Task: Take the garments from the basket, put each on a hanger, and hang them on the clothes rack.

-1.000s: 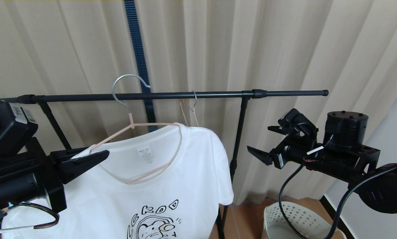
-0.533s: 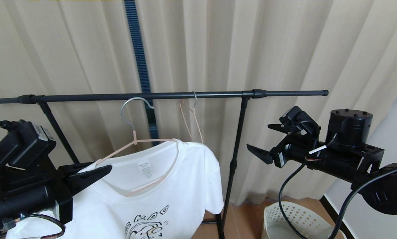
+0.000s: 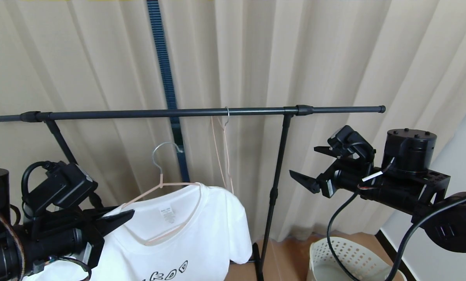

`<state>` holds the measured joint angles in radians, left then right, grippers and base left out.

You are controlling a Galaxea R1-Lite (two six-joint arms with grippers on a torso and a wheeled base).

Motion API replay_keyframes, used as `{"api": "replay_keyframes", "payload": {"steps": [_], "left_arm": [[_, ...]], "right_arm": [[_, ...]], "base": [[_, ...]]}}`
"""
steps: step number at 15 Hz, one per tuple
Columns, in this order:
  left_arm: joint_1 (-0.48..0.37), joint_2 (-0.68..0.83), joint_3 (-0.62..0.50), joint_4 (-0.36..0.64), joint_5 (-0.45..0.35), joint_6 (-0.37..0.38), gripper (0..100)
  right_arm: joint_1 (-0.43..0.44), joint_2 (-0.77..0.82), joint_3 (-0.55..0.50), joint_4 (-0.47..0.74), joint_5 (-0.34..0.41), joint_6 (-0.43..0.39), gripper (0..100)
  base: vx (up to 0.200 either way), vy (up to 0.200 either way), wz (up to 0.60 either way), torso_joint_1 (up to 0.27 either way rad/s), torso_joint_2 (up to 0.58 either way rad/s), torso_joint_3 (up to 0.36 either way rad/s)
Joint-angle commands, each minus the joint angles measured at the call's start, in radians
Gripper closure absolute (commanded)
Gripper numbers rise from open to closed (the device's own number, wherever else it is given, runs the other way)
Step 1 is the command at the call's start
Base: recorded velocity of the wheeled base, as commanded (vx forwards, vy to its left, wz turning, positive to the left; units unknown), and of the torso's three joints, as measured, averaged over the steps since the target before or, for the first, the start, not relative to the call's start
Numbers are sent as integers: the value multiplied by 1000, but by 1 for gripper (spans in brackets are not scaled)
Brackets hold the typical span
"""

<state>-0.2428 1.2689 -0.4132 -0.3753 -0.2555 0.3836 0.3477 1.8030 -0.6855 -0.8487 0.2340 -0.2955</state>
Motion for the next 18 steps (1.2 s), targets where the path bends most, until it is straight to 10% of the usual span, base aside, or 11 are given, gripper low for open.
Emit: {"api": "replay_keyframes", "payload": {"steps": [1, 10, 18], "left_arm": [[0, 55, 14, -1, 19, 9, 100], [0, 199, 20, -8, 111, 0, 100], [-6, 392, -243, -149, 263, -242, 100]], "right_arm": [[1, 3, 0, 0, 1, -1, 0], [1, 4, -2, 0, 1, -1, 0], [1, 4, -2, 0, -1, -1, 0]], "base": [[0, 0, 0, 0, 0, 0], [0, 0, 0, 0, 0, 0], [0, 0, 0, 0, 0, 0]]}}
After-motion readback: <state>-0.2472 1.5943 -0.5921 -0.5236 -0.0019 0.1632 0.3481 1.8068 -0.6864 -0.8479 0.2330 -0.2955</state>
